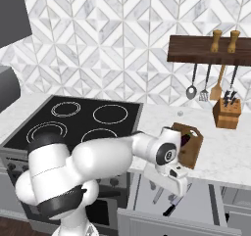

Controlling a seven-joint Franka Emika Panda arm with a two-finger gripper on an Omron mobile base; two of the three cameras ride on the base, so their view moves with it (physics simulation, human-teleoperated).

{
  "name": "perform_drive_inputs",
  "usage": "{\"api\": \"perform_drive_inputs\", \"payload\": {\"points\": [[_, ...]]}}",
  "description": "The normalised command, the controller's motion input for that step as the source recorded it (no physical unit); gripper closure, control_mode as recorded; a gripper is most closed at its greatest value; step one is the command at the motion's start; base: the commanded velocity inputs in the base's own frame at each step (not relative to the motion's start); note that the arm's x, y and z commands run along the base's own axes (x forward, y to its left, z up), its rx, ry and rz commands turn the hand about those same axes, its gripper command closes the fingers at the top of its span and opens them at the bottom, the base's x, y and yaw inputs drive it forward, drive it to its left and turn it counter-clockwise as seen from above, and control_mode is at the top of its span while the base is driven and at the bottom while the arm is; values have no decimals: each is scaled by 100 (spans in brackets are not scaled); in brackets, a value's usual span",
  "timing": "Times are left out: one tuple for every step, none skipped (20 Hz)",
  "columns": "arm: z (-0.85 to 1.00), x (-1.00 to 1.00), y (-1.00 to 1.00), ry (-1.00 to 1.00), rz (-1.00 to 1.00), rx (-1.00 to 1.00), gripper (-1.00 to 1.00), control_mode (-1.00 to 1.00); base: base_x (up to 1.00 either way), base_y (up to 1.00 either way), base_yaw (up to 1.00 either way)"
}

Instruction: Place the appropriate cutting tool for cutting the eggplant skin on the cutting board.

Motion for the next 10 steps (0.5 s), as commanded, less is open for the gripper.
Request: {"api": "perform_drive_inputs", "payload": {"points": [[-40, 12, 0, 0, 23, 0, -100, -100, 0, 0, 0], [-39, 3, 0, -4, 23, 0, -100, -100, 0, 0, 0], [-42, 0, 0, -6, 22, 0, -100, -100, 0, 0, 0], [-42, 0, 0, -7, 20, 0, -100, -100, 0, 0, 0], [-41, 0, 0, -9, 17, 0, -100, -100, 0, 0, 0], [-46, 0, 0, -6, 15, 0, -100, -100, 0, 0, 0], [-36, -1, 16, -5, 11, 0, -100, -100, 0, 0, 0], [-27, 0, 37, 0, 8, 0, -100, -100, 0, 0, 0], [-27, 0, 39, 0, 8, 0, -100, -100, 0, 0, 0], [-20, 0, 27, -4, 8, 0, -100, -100, 0, 0, 0]]}}
